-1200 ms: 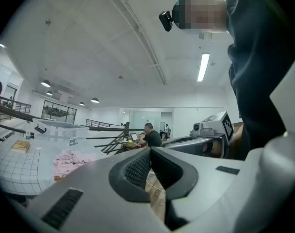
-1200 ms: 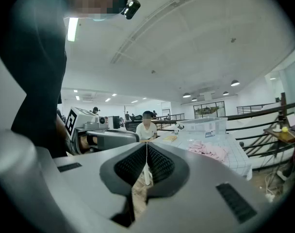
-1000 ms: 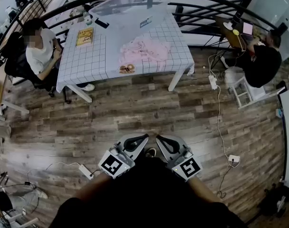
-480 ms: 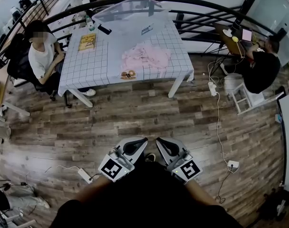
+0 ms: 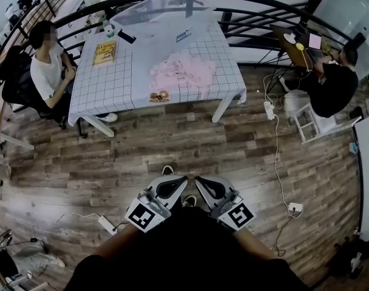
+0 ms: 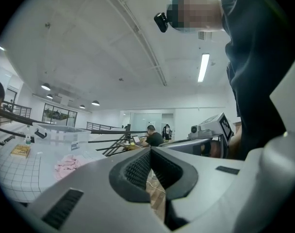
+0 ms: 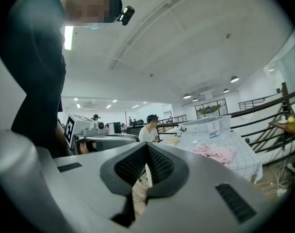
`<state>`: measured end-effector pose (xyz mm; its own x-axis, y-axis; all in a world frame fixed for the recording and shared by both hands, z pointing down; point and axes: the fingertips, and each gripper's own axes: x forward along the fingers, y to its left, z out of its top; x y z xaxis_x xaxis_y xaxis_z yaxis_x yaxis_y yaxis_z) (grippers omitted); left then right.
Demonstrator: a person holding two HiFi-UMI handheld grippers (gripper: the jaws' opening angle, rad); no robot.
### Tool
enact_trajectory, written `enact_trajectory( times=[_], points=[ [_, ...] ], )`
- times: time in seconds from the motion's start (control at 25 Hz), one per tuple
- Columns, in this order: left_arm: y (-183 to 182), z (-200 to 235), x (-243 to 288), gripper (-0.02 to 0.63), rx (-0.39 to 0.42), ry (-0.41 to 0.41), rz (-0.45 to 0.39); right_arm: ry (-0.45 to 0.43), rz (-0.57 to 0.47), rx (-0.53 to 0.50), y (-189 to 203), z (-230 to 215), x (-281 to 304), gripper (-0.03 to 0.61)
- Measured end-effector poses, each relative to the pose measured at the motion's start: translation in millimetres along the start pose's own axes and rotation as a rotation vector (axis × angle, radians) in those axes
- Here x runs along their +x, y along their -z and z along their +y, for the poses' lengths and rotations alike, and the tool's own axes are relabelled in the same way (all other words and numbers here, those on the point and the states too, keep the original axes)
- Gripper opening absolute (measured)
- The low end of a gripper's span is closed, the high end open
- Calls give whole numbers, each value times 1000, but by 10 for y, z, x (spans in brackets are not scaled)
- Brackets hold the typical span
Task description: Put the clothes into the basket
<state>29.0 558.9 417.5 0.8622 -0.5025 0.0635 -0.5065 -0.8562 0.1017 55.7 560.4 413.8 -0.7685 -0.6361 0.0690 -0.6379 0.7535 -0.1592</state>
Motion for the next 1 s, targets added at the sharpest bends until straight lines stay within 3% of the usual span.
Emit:
enact_trajectory(
  times=[0.16,0.36,0.56,1.0],
  points=[
    [-2,280,142,3,4,-8,-1,8,-11,-4,-63,-175,188,15],
    [-72,677,292,3,-71,-5,-33,15,-26,-26,-184,-406,445,17],
    [-119,926,422,3,-21,19,-27,34,-12,-40,-225,-622,689,17],
    [-172,1588,576,3,-20,45,-32,38,21,-54,-243,-939,1295,17]
  ],
)
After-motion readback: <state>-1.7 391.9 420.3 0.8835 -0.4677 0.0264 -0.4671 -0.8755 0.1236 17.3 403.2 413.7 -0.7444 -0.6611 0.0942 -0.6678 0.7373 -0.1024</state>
